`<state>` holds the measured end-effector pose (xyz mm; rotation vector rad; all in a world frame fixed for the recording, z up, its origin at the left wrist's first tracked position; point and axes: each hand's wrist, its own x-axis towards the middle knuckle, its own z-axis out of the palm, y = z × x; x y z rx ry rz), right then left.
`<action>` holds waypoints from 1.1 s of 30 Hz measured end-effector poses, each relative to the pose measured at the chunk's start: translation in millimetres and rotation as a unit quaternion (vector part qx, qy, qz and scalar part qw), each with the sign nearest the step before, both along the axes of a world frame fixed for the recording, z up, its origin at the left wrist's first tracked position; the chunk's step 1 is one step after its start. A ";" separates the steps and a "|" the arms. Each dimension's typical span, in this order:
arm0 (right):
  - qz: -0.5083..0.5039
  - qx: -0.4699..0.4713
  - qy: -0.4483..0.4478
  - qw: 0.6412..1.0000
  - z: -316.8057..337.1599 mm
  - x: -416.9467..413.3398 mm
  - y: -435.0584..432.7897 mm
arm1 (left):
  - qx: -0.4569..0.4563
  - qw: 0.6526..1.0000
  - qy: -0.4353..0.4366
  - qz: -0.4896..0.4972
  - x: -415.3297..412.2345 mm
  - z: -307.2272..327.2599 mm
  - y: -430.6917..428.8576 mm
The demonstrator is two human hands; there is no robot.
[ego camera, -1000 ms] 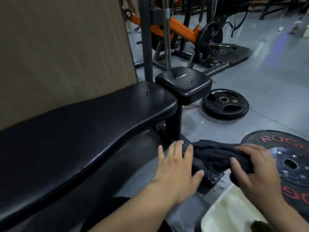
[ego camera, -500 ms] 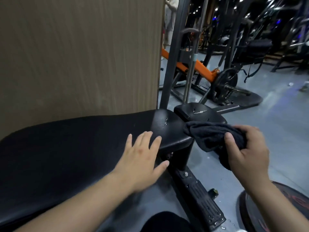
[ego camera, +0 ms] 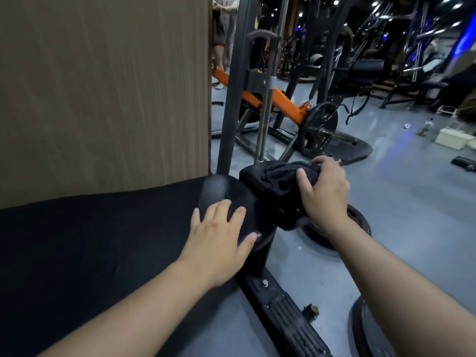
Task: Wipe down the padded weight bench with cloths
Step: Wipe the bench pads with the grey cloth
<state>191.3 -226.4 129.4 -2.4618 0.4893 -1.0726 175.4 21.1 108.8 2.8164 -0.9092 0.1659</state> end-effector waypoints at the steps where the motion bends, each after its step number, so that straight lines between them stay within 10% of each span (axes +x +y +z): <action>1: -0.003 -0.017 0.021 1.000 -8.3 7.4 -2.5 | 0.001 1.000 0.002 -0.009 3.6 -3.1 -3.7; 16: 0.033 0.050 0.199 0.978 -37.5 35.1 -4.9 | 0.024 0.999 -0.017 0.028 24.9 -15.4 -29.5; 27: 0.043 -0.223 0.225 0.948 -38.8 37.6 -3.0 | 0.051 0.998 0.032 0.031 40.3 -7.8 -36.1; 33: 0.066 -0.160 0.248 0.953 -24.6 39.3 3.9 | 0.037 0.999 0.013 0.032 35.3 -12.1 -36.0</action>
